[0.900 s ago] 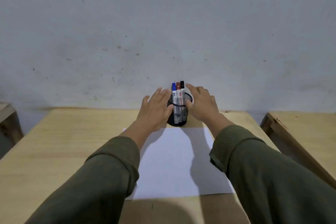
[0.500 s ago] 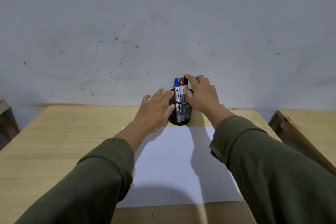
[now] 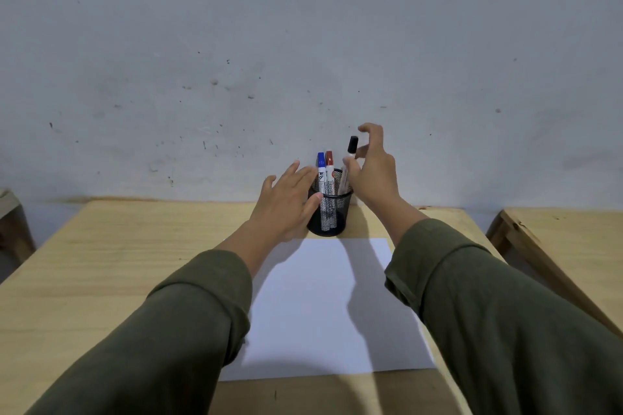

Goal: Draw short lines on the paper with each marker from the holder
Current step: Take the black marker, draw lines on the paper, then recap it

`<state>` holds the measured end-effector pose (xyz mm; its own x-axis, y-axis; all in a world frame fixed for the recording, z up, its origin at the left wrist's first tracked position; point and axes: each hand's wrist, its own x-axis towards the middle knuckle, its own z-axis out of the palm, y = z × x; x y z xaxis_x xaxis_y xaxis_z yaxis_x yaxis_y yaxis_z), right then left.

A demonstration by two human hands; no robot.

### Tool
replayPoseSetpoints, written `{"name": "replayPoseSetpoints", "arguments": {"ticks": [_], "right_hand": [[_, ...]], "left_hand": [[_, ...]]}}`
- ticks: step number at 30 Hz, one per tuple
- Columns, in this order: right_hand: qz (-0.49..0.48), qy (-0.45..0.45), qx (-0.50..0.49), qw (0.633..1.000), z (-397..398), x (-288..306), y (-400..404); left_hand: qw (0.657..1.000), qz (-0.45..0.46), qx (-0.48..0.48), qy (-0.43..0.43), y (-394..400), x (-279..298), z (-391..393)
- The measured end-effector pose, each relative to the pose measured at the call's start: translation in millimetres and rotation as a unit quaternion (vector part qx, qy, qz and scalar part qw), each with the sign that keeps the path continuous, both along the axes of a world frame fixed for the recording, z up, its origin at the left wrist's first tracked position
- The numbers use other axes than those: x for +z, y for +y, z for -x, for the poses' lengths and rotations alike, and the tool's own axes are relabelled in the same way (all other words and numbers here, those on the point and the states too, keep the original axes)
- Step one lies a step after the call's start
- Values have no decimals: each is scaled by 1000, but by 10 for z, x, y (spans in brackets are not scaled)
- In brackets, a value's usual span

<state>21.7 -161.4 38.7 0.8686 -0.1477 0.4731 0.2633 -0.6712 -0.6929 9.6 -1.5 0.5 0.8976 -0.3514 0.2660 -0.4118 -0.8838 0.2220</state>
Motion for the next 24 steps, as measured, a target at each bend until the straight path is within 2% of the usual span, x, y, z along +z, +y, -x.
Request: {"name": "replayPoseSetpoints", "arguments": {"ticks": [3, 5, 7, 9, 12, 14, 16, 19, 24], "right_hand": [[-73, -81, -3, 994, 85, 295, 12], [-84, -126, 4, 988, 179, 472, 33], [-89, -132, 23, 987, 308, 572, 63], [-108, -104, 51, 987, 470, 569, 102], [-149, -43, 90, 984, 724, 442, 148], [-144, -11, 113, 983, 903, 356, 173], [-140, 17, 137, 980, 1074, 302, 202], [-163, 54, 174, 970, 1279, 279, 229], [-163, 104, 223, 956, 1499, 344, 204]], "left_hand": [[999, 42, 1, -11, -35, 193, 22], [997, 74, 2, -4, -60, 333, 58], [991, 137, 6, 11, -90, 462, 132], [968, 249, 18, 19, -125, 586, 248], [900, 427, 48, 67, -151, 745, 451], [859, 498, 19, 118, -139, 789, 592], [835, 528, -12, 153, -113, 794, 738], [819, 548, -21, 172, -69, 771, 914], [786, 596, 60, 155, 17, 726, 1034]]}}
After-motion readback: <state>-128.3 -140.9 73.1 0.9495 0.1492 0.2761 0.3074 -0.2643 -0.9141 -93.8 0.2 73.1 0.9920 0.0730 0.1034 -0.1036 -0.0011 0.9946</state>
